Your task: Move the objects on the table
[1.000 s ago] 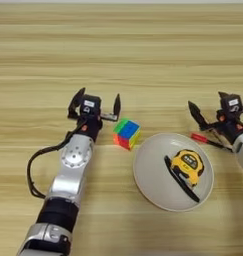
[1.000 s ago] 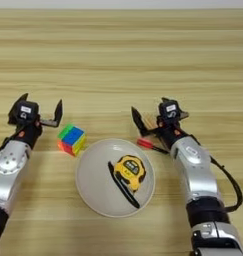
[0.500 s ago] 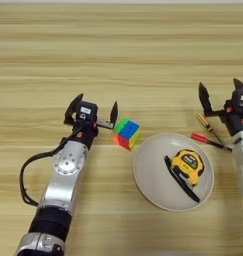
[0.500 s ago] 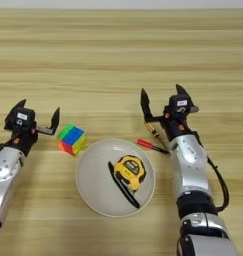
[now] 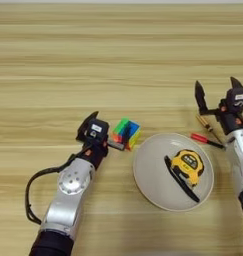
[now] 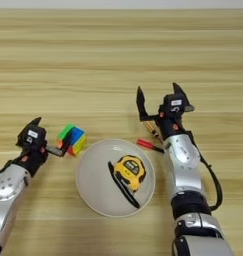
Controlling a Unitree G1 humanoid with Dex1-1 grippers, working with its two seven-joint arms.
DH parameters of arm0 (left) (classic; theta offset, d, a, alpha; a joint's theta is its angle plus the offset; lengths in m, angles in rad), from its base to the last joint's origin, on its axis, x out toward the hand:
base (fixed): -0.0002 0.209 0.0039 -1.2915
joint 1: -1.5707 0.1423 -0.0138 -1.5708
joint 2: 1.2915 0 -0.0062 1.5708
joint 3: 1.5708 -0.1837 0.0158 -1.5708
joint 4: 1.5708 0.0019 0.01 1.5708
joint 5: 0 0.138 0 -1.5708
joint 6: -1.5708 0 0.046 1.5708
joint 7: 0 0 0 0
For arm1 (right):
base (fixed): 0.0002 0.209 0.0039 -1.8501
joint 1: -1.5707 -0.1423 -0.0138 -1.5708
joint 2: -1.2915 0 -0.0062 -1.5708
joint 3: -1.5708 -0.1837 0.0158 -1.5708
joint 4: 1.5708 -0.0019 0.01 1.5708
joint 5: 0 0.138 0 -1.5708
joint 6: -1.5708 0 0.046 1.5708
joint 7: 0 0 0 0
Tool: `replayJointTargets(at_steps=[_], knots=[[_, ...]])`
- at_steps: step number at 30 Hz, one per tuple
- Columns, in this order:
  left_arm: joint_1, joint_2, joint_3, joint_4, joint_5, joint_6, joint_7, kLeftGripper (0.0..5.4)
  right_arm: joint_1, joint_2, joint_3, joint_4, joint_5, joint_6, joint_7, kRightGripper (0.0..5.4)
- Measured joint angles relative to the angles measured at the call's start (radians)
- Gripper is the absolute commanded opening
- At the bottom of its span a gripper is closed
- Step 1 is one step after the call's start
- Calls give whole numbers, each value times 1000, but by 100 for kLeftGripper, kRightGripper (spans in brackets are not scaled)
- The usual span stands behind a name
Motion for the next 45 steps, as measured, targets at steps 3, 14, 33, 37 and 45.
replayJointTargets(at_steps=[3,14,33,37,45], knots=[[0,5,-32,-2,1,44,-42,540,0,4,3,0,-2,0,-5,537],[-32,29,-73,2,21,103,-88,540,0,12,12,-1,-3,0,-19,537],[-139,35,-59,130,24,137,-73,540,0,16,17,-2,-8,0,-25,537],[-159,34,-50,153,25,136,-51,540,0,17,18,-4,-13,0,-28,537],[-182,16,-47,207,22,188,-43,540,1,25,21,-27,-14,0,-30,537]])
